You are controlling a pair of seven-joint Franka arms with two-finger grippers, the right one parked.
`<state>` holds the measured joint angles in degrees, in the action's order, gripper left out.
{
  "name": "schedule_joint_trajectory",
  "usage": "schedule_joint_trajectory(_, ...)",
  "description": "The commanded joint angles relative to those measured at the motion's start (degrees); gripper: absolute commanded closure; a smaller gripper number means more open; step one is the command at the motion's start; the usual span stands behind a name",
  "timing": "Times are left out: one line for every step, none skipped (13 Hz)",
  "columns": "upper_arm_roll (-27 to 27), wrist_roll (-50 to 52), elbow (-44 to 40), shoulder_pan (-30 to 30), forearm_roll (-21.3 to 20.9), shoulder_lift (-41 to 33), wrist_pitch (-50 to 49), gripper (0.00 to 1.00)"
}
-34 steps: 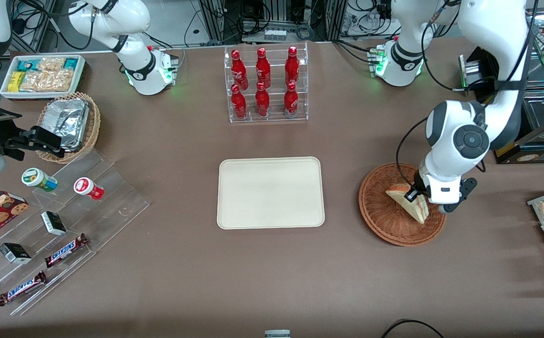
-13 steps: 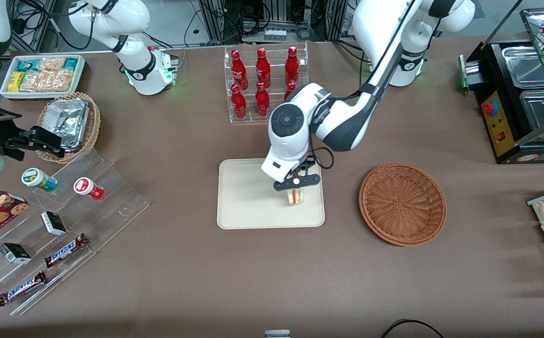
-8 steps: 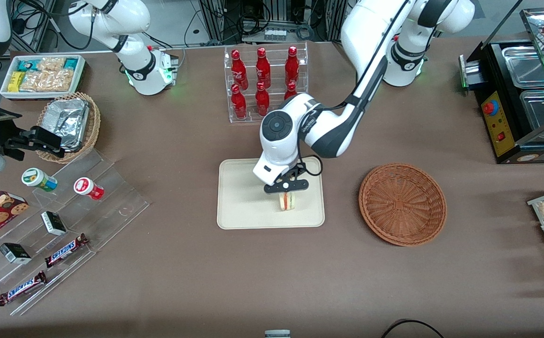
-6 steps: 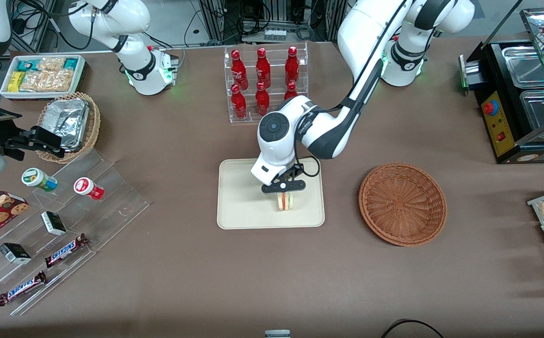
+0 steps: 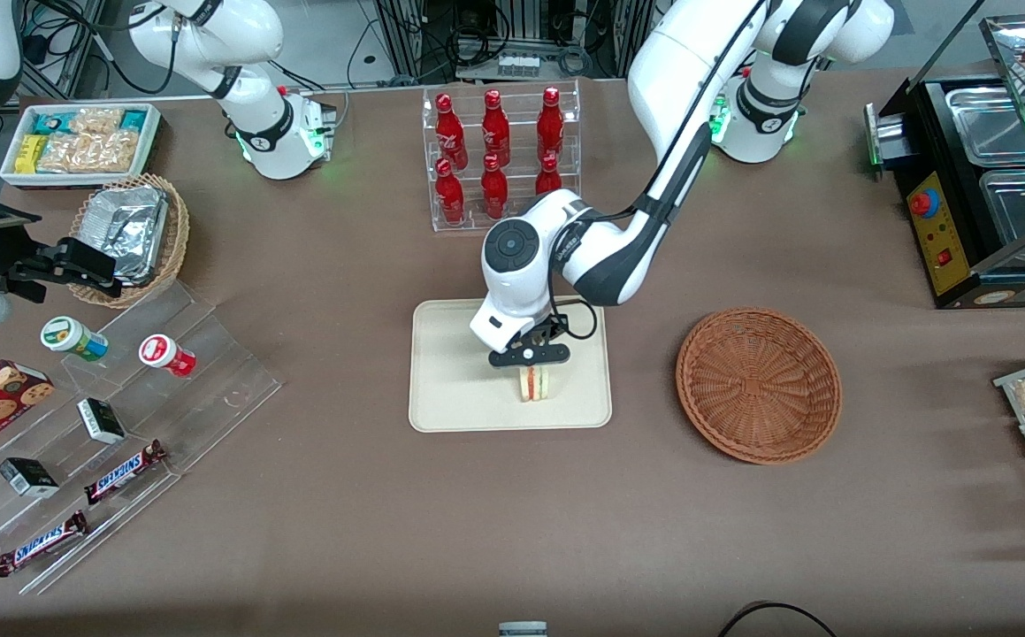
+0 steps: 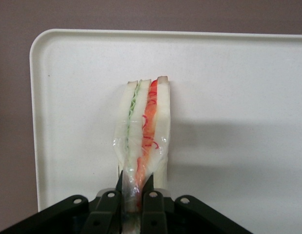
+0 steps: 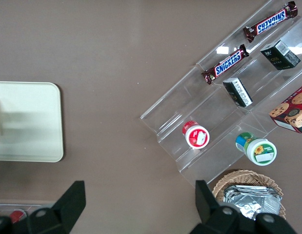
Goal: Place sandwich from basket to tray
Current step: 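Lower the sandwich onto the tray and open the left gripper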
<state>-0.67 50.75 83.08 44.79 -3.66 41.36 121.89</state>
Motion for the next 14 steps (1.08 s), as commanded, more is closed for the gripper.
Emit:
schedule_joint_trajectory(0.8, -0.4, -1.6, 0.9, -0.8, 1.4, 0.3, 1.00)
schedule_joint_trajectory(0.8, -0.4, -1.5, 0.9, -0.8, 1.4, 0.5, 0.82)
schedule_joint_trajectory(0.8, -0.4, -1.5, 1.0, -0.8, 1.4, 0.6, 0.56)
schedule_joint_trajectory(0.8, -0.5, -1.5, 0.9, -0.8, 1.4, 0.5, 0.20)
schedule_joint_trajectory(0.8, -0.6, -1.6, 0.8, -0.8, 1.0, 0.3, 0.01)
schedule_joint_trajectory(0.8, -0.3, -1.9, 0.7, -0.8, 0.5, -0.1, 0.01)
schedule_joint_trajectory(0.8, -0.2, -1.9, 0.5, -0.7, -0.3, -0.2, 0.01)
schedule_joint_trajectory(1.0, -0.1, -2.0, 0.3, -0.6, -1.9, -1.1, 0.01)
schedule_joint_trajectory(1.2, 0.0, -2.2, 0.3, -0.6, -3.3, -3.1, 0.01)
schedule_joint_trajectory(1.2, 0.3, -2.6, -0.1, -0.5, -5.2, -5.4, 0.01)
schedule_joint_trajectory(1.2, 0.3, -2.8, -1.4, -0.2, -7.2, -7.4, 0.01)
schedule_joint_trajectory(1.1, 0.1, -2.8, -2.7, 0.1, -9.7, -9.8, 0.01)
schedule_joint_trajectory(1.1, -0.2, -2.7, -3.9, 0.1, -12.1, -12.9, 0.01)
schedule_joint_trajectory(1.1, -0.3, -2.6, -5.2, 0.1, -14.2, -15.7, 0.01)
